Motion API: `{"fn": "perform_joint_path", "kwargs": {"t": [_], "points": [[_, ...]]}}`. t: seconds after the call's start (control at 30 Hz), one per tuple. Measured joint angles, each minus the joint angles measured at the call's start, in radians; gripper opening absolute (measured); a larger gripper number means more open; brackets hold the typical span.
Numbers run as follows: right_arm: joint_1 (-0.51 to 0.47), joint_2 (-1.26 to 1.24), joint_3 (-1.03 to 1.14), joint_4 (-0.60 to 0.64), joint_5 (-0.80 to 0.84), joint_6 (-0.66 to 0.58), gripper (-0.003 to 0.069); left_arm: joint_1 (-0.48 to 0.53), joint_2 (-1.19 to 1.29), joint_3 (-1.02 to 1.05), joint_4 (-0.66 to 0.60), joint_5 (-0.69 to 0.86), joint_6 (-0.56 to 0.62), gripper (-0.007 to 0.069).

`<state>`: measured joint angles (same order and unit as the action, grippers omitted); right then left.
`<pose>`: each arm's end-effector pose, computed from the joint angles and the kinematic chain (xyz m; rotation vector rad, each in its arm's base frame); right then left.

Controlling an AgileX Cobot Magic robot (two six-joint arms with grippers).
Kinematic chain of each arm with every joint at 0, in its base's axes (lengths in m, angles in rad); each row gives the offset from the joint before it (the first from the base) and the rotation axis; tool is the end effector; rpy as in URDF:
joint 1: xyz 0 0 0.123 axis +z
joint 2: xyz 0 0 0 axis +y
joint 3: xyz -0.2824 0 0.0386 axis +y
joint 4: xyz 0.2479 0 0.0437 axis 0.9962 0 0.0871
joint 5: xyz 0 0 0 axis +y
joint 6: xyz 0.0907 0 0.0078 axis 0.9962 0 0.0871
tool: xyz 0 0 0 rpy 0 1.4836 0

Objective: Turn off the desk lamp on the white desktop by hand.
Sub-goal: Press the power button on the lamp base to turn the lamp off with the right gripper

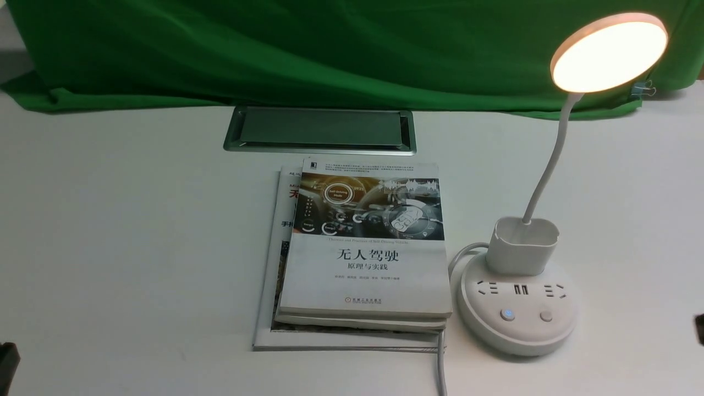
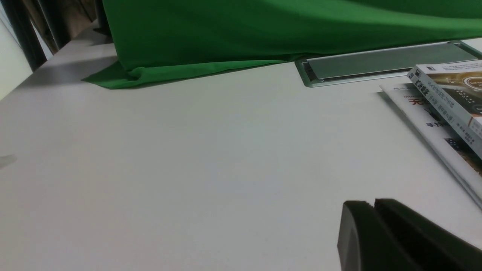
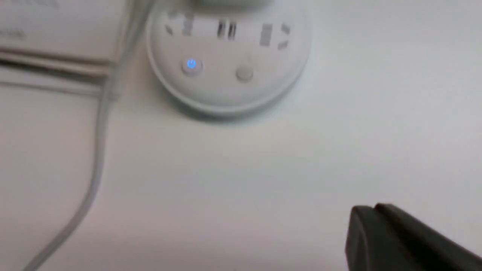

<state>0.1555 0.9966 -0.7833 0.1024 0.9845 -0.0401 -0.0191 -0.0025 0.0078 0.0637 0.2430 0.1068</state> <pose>0.1677 0.0341 0.2901 -0.2130 2.6747 0.1684 0.0555 0.0003 0.1886 0.1512 1.7264 0.1234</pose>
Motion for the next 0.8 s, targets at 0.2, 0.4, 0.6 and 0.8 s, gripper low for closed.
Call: {"fn": "perform_joint_path", "kwargs": {"t": [0.2,0.4,0.6,0.8], "points": [[0.135,0.262,-0.06,0.0,-0.086,0.019,0.0046,0.0,0.0,0.0,0.0,0.0,0.001,0.002],[0.227,0.449,-0.138,0.004,-0.173,0.04,0.0046,0.0,0.0,0.0,0.0,0.0,0.001,0.002],[0.227,0.554,-0.175,-0.011,-0.194,0.046,0.0046,0.0,0.0,0.0,0.0,0.0,0.001,0.002],[0.205,0.599,-0.178,-0.012,-0.244,0.046,0.0046,0.0,0.0,0.0,0.0,0.0,0.001,0.002]]}}
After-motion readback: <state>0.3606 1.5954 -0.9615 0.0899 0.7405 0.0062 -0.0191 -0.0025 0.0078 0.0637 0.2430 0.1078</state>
